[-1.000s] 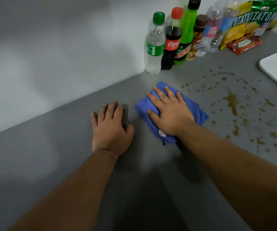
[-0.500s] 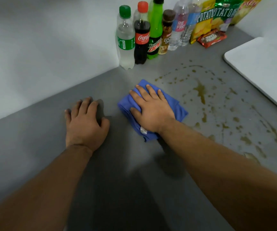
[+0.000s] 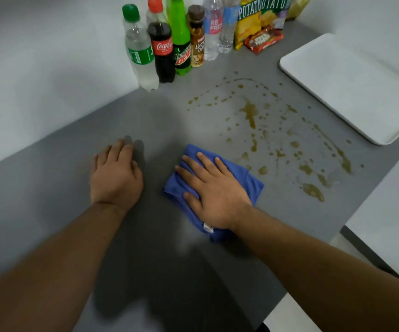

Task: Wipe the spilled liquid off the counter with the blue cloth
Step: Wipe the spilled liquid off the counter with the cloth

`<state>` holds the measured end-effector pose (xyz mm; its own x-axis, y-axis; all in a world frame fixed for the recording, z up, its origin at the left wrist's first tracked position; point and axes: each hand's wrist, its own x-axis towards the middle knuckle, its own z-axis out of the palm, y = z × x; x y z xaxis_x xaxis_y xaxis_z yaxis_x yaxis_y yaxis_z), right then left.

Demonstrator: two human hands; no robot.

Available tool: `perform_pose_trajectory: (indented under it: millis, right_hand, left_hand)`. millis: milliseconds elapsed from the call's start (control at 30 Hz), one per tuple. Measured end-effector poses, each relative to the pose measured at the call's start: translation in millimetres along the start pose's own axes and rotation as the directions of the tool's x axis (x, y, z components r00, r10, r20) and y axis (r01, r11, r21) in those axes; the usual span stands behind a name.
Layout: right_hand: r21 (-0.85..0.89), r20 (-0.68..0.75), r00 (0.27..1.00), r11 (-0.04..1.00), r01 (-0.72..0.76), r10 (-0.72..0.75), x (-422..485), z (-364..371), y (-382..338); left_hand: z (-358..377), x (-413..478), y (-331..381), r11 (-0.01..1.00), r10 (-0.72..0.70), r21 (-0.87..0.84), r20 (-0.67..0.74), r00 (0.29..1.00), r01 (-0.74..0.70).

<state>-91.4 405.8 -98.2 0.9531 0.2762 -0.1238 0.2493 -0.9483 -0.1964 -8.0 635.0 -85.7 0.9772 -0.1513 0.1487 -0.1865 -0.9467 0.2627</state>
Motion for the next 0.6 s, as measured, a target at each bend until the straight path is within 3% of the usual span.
perform_pose_trajectory:
  millis: [133, 233, 367, 500, 600]
  right_hand:
    - [0.015, -0.01, 0.998, 0.998, -0.057, 0.057, 16, -8, 0]
    - [0.033, -0.006, 0.992, 0.991, -0.126, 0.126, 22, -5, -19]
    - [0.084, -0.042, 0.998, 0.995, -0.045, 0.049, -32, 12, -40]
    - [0.058, -0.05, 0.999, 0.998, -0.002, 0.004, -83, 19, -8]
    - [0.021, -0.029, 0.998, 0.999, -0.046, 0.047, -69, 9, 11]
  left_hand:
    - [8, -35, 40, 0.989, -0.005, -0.149, -0.017, 1.0, 0.003]
    - [9, -39, 43, 0.987, -0.002, -0.161, -0.004, 1.0, 0.001]
    - [9, -38, 43, 0.988, 0.006, -0.153, 0.01, 1.0, -0.005]
    - [8, -41, 45, 0.99, 0.039, -0.133, -0.028, 0.999, -0.042]
    - [9, -42, 47, 0.992, 0.083, -0.097, -0.031, 0.996, -0.086]
